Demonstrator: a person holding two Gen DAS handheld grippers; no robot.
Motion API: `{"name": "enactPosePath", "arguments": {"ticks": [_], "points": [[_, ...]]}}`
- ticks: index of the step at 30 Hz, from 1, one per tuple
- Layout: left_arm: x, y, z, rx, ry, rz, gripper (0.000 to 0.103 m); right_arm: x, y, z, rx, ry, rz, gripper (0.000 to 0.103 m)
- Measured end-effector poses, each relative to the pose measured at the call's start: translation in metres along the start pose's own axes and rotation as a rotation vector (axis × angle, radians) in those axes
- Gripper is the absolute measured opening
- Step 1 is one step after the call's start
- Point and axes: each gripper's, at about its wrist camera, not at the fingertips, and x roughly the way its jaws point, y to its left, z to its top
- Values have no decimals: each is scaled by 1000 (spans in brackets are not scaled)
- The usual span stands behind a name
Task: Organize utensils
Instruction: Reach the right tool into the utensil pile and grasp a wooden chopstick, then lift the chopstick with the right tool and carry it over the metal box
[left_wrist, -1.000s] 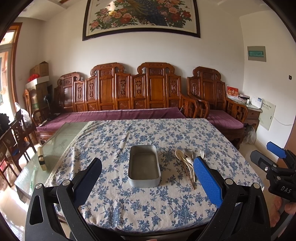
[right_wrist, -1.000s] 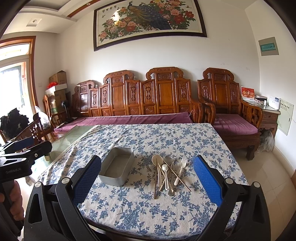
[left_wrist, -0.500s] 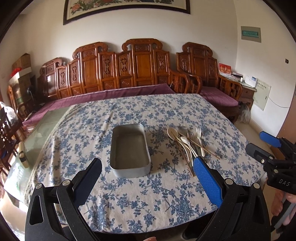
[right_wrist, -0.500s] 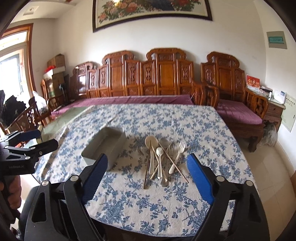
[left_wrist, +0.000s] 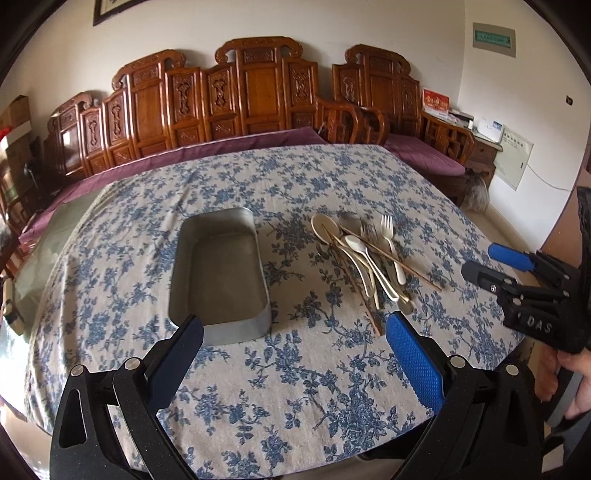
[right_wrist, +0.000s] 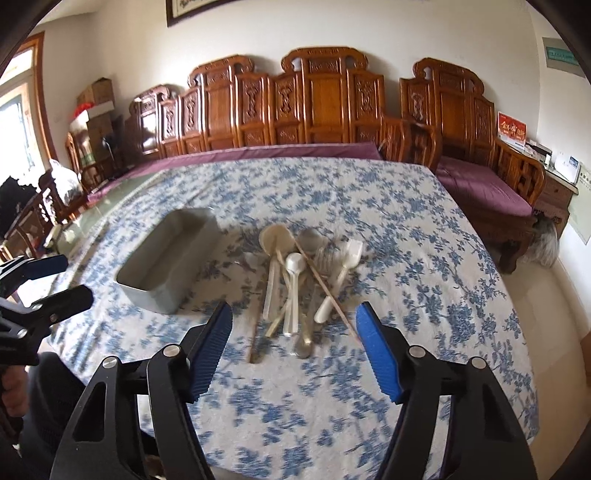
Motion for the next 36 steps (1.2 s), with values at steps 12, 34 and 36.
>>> {"name": "enactPosePath", "arguments": {"ticks": [12,34,36], "points": [[41,-29,-4,69,74,-18,95,91,-46,-12,-102,185,12,50],[130,-63,-4,77,240,-26,79,147,-59,-21,-185,262,61,8],[137,-63,-2,61,251,-28,76,144,-60,-23,-179,255,67,6]]}}
